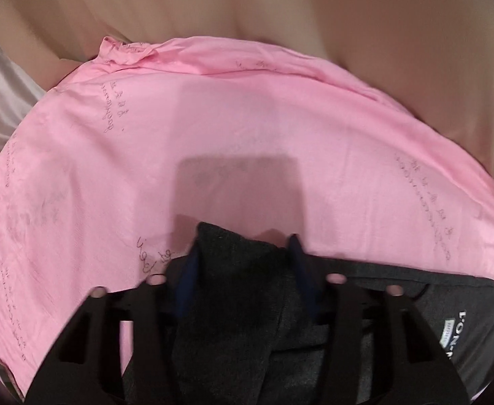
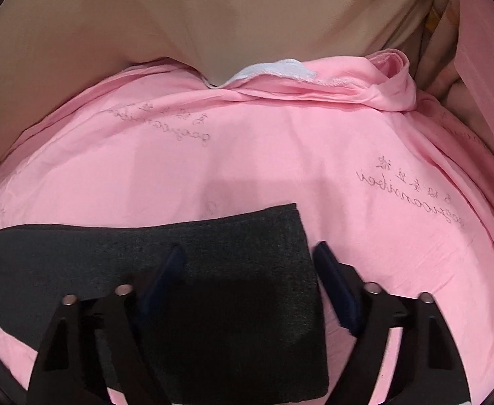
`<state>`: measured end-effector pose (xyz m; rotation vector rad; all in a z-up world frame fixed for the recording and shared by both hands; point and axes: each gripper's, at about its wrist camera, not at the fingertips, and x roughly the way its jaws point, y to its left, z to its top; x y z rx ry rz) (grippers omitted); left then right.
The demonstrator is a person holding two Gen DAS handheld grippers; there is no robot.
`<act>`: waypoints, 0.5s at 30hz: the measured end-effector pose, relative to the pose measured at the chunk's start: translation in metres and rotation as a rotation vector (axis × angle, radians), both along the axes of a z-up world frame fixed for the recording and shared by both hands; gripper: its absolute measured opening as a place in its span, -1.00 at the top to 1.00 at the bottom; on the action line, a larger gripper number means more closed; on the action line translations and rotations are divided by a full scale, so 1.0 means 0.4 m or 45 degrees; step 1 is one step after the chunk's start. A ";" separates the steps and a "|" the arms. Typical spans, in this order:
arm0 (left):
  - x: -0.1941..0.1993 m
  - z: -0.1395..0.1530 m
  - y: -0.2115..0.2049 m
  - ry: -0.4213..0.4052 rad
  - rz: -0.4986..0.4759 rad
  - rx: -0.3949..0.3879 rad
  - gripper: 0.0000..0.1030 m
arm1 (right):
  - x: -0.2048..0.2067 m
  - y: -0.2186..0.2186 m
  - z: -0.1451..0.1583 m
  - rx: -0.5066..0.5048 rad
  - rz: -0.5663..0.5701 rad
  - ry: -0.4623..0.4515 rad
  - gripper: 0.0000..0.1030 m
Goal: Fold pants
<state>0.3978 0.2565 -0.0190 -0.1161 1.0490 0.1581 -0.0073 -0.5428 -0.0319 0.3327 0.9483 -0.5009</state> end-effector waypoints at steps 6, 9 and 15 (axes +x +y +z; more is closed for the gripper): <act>-0.073 0.103 -0.008 -0.143 -0.020 -0.067 0.49 | -0.032 0.052 0.094 -0.047 0.034 -0.128 0.88; -0.155 0.197 0.008 -0.234 -0.058 -0.100 0.51 | -0.081 0.086 0.205 -0.105 0.067 -0.247 0.88; -0.442 0.346 0.064 -0.366 -0.121 -0.101 0.52 | -0.277 0.211 0.372 -0.313 0.197 -0.396 0.88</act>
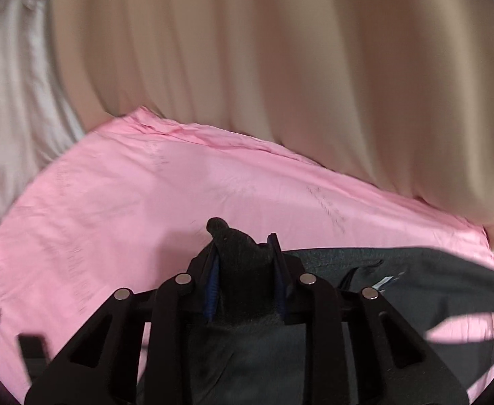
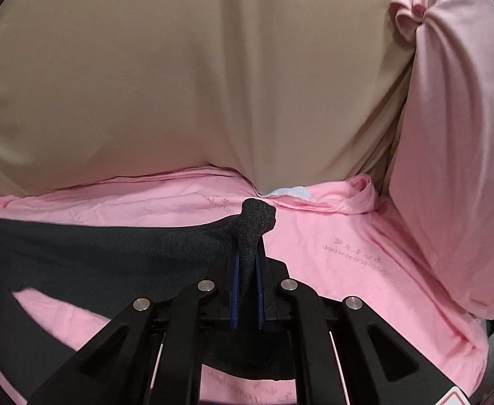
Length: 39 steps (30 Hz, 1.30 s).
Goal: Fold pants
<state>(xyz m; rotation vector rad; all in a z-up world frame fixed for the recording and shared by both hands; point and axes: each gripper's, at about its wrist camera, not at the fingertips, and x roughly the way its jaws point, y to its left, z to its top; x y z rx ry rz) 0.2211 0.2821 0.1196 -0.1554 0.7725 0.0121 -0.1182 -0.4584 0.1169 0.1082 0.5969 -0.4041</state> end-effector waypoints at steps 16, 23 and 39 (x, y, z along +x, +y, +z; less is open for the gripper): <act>-0.433 -0.180 0.140 0.103 0.199 -0.181 -0.42 | -0.448 0.087 -0.191 0.153 -0.280 0.083 0.00; -0.418 -0.202 0.131 0.121 0.240 -0.337 -0.73 | -0.488 0.200 -0.179 0.290 -0.190 -0.037 -0.24; -0.365 -0.260 0.122 0.188 0.294 -0.106 0.48 | -0.432 0.093 -0.250 0.766 -0.290 -0.080 -0.25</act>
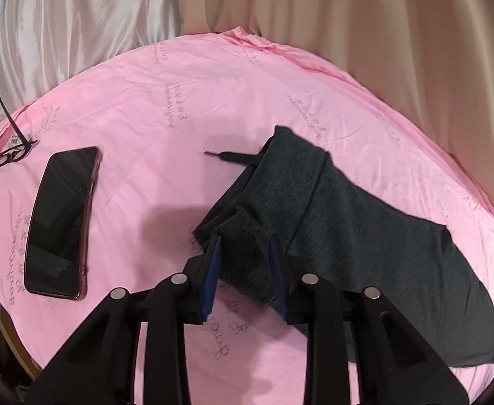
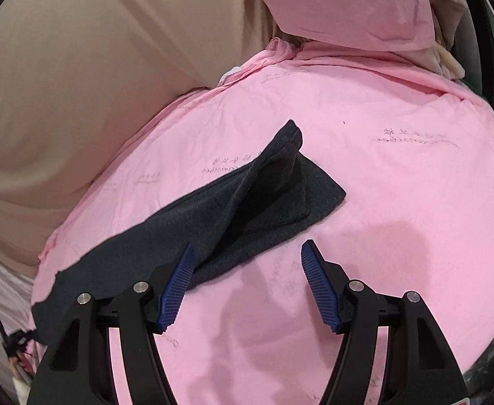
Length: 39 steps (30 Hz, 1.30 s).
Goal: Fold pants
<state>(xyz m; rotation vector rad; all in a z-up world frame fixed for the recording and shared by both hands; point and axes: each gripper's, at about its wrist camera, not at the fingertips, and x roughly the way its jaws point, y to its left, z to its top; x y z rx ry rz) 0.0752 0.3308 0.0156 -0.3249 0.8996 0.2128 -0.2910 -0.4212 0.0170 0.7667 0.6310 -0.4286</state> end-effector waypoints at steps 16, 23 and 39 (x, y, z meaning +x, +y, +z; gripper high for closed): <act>0.012 -0.026 0.014 0.074 0.035 0.037 0.45 | 0.093 -0.050 0.179 -0.387 0.097 -0.227 0.96; 0.019 -0.052 0.013 0.103 0.036 0.078 0.45 | 0.128 -0.142 -0.121 -0.161 0.100 0.208 0.96; 0.060 -0.056 0.016 0.049 0.054 0.190 0.45 | 0.092 0.152 0.039 -0.330 0.233 0.023 0.31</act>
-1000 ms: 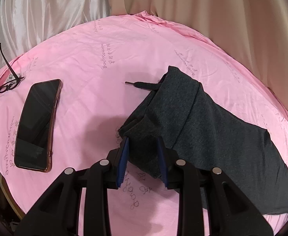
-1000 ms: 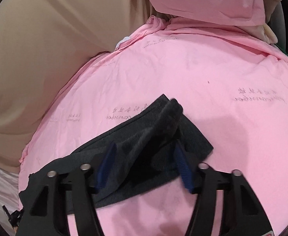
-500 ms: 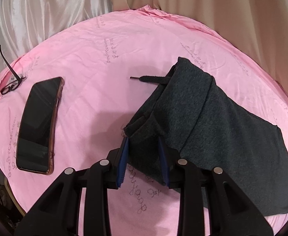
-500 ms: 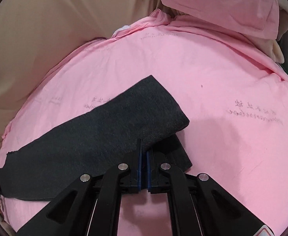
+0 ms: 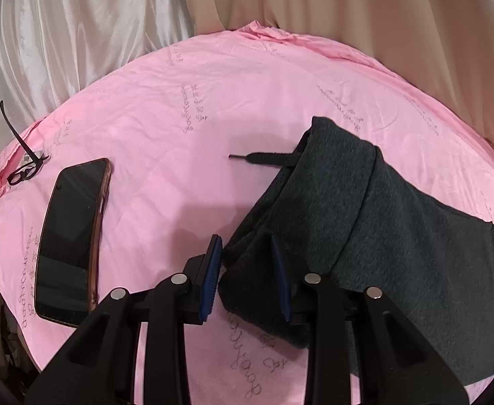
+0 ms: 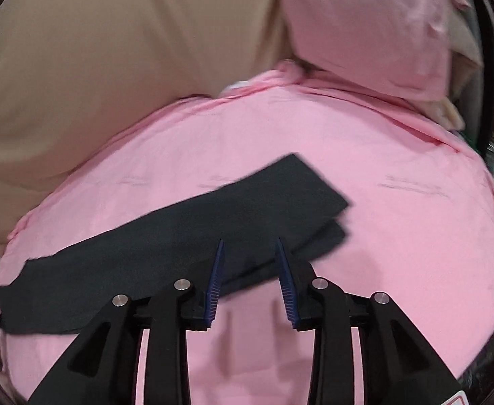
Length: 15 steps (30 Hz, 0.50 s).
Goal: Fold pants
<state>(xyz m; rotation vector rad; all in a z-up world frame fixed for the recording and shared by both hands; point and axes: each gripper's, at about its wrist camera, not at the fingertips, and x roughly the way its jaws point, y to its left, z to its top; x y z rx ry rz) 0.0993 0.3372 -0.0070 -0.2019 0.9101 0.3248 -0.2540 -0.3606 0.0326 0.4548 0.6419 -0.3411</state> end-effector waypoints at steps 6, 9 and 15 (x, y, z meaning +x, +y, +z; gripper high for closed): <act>-0.021 -0.008 0.025 -0.057 0.011 -0.094 0.42 | 0.381 0.455 0.022 0.068 0.714 0.019 0.16; -0.033 -0.007 0.024 -0.072 -0.028 -0.099 0.42 | 0.580 0.659 0.006 0.050 0.929 0.077 0.15; -0.035 -0.002 0.034 -0.100 -0.094 -0.139 0.52 | 0.846 0.876 -0.069 -0.068 1.034 0.248 0.15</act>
